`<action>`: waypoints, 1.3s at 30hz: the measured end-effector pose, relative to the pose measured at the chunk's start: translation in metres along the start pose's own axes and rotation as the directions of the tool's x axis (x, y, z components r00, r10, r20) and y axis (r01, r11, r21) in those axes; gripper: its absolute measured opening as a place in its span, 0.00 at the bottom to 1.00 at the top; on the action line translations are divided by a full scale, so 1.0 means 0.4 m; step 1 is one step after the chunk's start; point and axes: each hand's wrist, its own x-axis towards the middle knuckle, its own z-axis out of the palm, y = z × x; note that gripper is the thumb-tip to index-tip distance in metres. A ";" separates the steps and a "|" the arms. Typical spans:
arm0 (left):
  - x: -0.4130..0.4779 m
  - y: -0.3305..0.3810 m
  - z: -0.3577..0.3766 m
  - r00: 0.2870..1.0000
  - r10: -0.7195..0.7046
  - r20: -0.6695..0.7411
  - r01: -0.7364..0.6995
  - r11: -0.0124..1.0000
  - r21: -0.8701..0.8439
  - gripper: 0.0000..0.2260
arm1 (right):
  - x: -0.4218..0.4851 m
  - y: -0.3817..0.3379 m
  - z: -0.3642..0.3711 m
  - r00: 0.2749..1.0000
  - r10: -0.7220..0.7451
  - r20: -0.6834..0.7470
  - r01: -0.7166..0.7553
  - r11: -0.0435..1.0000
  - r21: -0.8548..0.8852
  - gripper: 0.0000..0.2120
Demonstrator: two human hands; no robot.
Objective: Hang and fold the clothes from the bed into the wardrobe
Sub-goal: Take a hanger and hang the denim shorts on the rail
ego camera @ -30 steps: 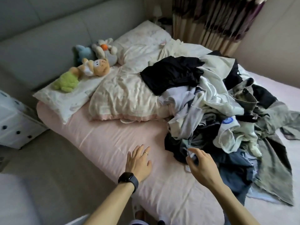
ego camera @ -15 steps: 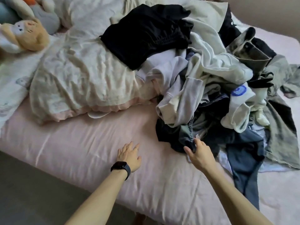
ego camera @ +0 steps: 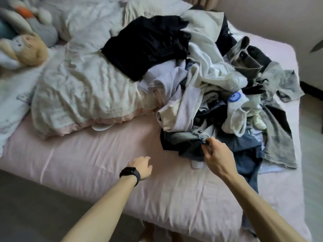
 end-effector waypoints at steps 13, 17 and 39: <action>-0.565 0.450 -0.583 0.512 0.202 -0.835 -0.696 0.667 -0.266 0.12 | 0.012 -0.382 -0.792 0.912 -0.056 -0.406 0.245 0.869 0.430 0.10; -0.678 0.533 -0.681 0.285 0.187 -0.940 -0.805 0.579 -0.129 0.18 | 0.012 -0.479 -0.932 0.934 -0.042 -0.354 0.280 0.701 0.656 0.09; -0.808 0.431 -0.835 -0.064 0.249 -0.966 -0.221 0.941 0.257 0.04 | -0.024 -0.660 -1.091 0.854 -0.382 -0.354 0.495 0.384 0.779 0.12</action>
